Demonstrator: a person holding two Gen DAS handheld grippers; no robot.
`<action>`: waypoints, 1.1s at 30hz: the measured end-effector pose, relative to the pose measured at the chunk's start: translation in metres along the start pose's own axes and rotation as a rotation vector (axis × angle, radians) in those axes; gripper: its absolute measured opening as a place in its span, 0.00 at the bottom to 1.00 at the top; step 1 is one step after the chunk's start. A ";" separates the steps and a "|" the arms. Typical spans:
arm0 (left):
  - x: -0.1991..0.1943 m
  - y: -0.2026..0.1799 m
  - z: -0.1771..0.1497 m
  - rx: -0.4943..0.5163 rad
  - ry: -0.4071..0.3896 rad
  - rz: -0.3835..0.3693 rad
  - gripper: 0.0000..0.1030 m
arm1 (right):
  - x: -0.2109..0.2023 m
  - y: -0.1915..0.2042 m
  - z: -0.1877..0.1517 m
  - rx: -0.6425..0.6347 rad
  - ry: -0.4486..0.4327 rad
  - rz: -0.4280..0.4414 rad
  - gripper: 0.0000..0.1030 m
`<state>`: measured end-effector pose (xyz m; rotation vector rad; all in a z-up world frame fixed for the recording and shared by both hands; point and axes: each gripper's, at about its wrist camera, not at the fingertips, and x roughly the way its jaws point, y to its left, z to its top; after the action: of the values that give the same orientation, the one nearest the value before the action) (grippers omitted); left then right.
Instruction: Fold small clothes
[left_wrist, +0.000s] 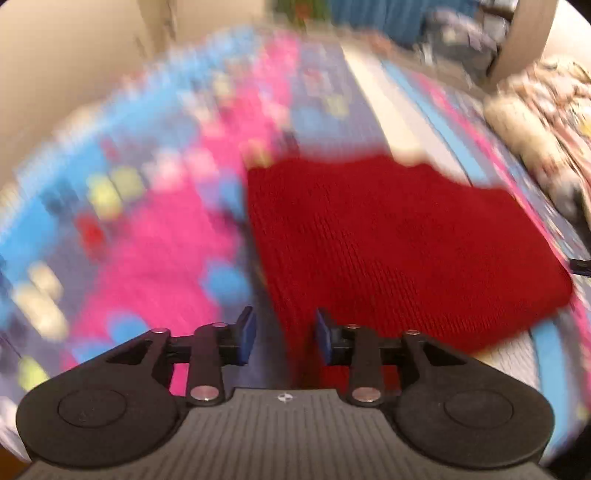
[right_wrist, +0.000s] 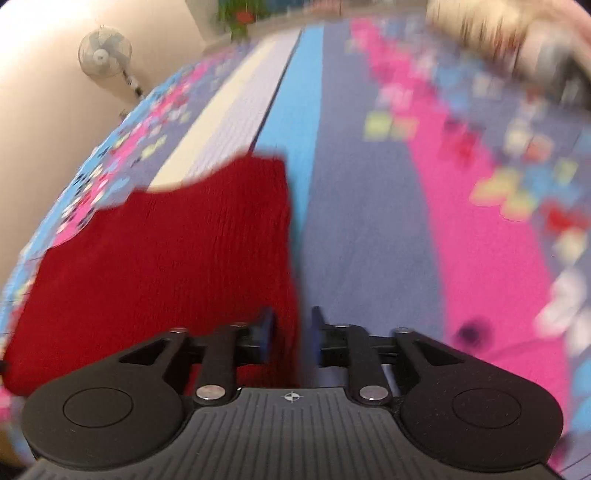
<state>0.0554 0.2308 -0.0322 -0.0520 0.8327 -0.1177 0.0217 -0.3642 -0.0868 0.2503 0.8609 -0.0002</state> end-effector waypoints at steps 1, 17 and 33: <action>-0.009 -0.005 0.002 0.035 -0.073 0.001 0.38 | -0.010 0.004 0.002 -0.041 -0.080 -0.047 0.30; 0.014 -0.056 0.000 0.291 -0.046 0.007 0.65 | -0.043 0.027 0.007 -0.211 -0.088 -0.011 0.40; -0.009 -0.043 0.008 0.205 -0.142 0.198 0.78 | -0.071 0.017 -0.031 -0.220 -0.233 -0.089 0.53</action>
<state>0.0522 0.1891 -0.0161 0.2120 0.6765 -0.0123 -0.0462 -0.3478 -0.0493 0.0040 0.6331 -0.0172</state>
